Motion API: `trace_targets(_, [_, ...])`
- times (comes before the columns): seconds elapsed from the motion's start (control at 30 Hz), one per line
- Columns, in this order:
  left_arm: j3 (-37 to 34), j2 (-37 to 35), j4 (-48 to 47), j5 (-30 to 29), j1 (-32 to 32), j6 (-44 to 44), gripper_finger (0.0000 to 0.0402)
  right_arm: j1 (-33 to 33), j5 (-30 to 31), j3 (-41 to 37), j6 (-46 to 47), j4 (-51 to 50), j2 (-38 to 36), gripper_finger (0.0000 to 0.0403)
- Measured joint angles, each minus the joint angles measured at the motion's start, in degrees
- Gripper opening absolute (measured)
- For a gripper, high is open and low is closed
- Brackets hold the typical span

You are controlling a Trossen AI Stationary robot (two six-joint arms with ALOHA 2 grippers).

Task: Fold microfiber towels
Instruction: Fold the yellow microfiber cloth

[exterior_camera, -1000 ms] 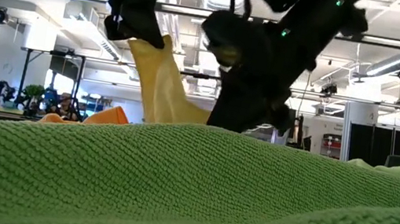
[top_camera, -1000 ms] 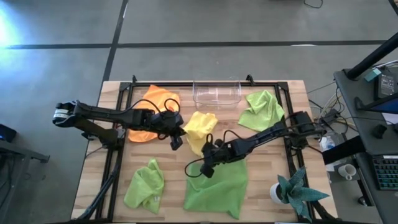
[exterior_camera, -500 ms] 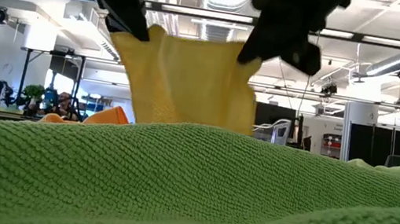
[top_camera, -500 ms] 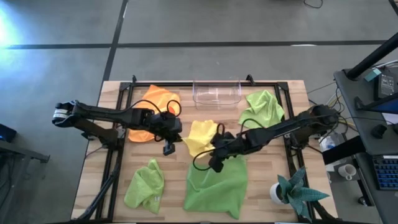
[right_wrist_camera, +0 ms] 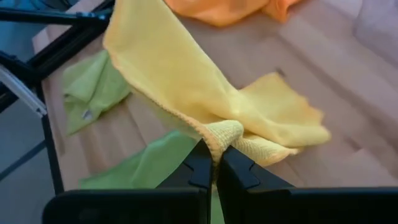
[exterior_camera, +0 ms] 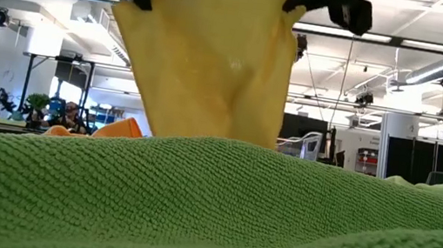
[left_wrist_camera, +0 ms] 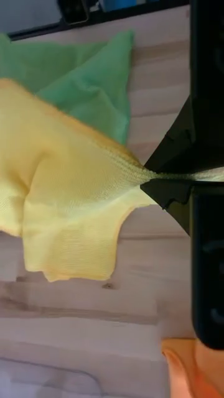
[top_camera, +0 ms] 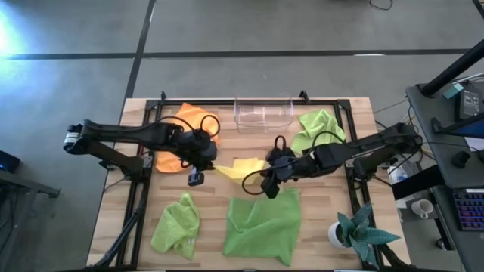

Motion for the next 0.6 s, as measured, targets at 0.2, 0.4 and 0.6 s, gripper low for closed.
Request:
trace_targets(0.2, [5.63,-0.02,-4.78,-0.01,0.00,0.09,0.0000,0.00,0.24,6.57,-6.80,-3.14,0.00,0.0009])
trace_targets(0.4, [10.39,0.00,-6.07,-0.04,0.00,0.09,0.0000,-0.13,0.28,14.21,-12.50,-8.56,0.15,0.0009])
trace_targets(0.6, [15.05,0.00,-12.28,-0.07,0.00,-0.02,0.0000,-0.44,0.24,18.60,-12.88,-18.11,0.15,0.0009])
